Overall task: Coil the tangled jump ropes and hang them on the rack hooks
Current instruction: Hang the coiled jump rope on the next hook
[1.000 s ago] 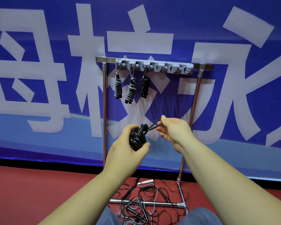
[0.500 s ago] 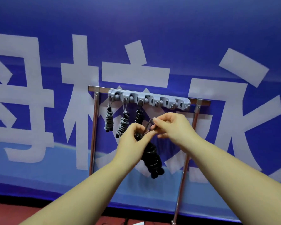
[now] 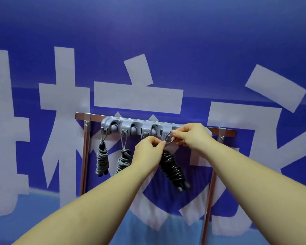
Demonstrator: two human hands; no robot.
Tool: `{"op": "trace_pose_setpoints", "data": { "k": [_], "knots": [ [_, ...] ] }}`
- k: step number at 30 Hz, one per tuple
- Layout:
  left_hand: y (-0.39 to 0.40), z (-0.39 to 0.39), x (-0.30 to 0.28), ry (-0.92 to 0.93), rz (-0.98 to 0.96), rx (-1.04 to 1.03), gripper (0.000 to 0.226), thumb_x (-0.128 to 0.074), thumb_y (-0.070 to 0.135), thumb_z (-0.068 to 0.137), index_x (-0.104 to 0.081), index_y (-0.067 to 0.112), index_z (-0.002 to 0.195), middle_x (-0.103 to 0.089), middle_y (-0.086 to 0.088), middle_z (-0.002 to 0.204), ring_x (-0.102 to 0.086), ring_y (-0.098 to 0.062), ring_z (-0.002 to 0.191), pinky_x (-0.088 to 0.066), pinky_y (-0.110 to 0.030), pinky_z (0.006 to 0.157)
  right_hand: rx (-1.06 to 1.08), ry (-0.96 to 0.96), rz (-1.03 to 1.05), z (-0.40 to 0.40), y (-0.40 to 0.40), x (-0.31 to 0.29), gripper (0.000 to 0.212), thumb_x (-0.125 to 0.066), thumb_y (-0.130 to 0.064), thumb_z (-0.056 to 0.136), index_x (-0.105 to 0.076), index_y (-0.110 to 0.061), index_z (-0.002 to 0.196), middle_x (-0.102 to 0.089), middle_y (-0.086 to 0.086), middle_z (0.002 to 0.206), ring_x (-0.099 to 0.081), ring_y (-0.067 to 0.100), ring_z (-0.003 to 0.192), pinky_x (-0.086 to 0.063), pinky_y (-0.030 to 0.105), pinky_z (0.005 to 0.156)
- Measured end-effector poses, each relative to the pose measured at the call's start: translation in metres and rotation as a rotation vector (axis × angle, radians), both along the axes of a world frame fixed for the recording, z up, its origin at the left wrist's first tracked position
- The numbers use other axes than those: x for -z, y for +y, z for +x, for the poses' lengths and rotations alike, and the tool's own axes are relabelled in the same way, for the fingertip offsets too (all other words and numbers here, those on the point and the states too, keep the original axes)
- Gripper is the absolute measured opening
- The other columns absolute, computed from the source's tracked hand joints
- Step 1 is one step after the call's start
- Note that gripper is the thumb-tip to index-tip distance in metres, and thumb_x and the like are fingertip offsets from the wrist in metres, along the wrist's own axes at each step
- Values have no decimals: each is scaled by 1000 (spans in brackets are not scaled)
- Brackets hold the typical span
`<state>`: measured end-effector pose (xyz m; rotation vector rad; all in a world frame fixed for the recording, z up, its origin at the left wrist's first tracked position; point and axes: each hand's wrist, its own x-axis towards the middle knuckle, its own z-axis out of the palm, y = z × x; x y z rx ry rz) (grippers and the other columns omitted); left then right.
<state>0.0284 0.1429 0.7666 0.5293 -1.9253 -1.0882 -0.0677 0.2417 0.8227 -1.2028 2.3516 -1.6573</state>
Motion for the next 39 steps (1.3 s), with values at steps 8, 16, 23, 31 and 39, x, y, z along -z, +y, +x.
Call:
{"op": "trace_pose_setpoints", "data": {
  "k": [8, 16, 23, 31, 39],
  "knots": [
    [-37, -56, -4, -62, 8, -34, 15, -58, 29, 92, -64, 21, 81, -65, 6, 85, -58, -12, 84, -39, -22, 72, 152, 113, 229, -53, -44, -9, 18, -63, -23, 89, -69, -10, 79, -68, 5, 74, -57, 14, 62, -43, 24, 56],
    [-50, -79, 24, -120, -20, -71, 14, -57, 29, 92, -63, 22, 82, -69, 2, 96, -59, -18, 97, -42, -26, 80, 273, 343, 450, -71, -63, 5, 23, -60, -24, 88, -70, -6, 95, -68, 13, 100, -60, 26, 87, -48, 32, 75],
    [-54, -78, 33, -238, -167, -37, 22, -58, 32, 93, -64, 19, 109, -66, 1, 114, -58, -18, 108, -41, -26, 88, 271, 479, 546, -71, -58, 19, 14, -55, -34, 93, -66, -27, 99, -67, -1, 106, -58, 22, 106, -41, 35, 95],
    [-43, -34, 12, -522, -468, 61, 55, -57, 26, 93, -38, 19, 145, -50, -5, 142, -46, -21, 128, -36, -29, 105, 211, 754, 657, -37, -23, 13, 42, -58, -44, 87, -54, -28, 126, -62, -4, 123, -53, 21, 118, -42, 35, 96],
    [-6, 43, -2, -726, -923, 49, 48, -47, 29, 93, -41, 21, 140, -44, 0, 138, -47, -22, 125, -41, -36, 93, 20, 819, 856, 44, 18, 31, 65, -64, -48, 81, -41, -25, 138, -49, 2, 132, -48, 22, 122, -43, 36, 98]
  ]
}}
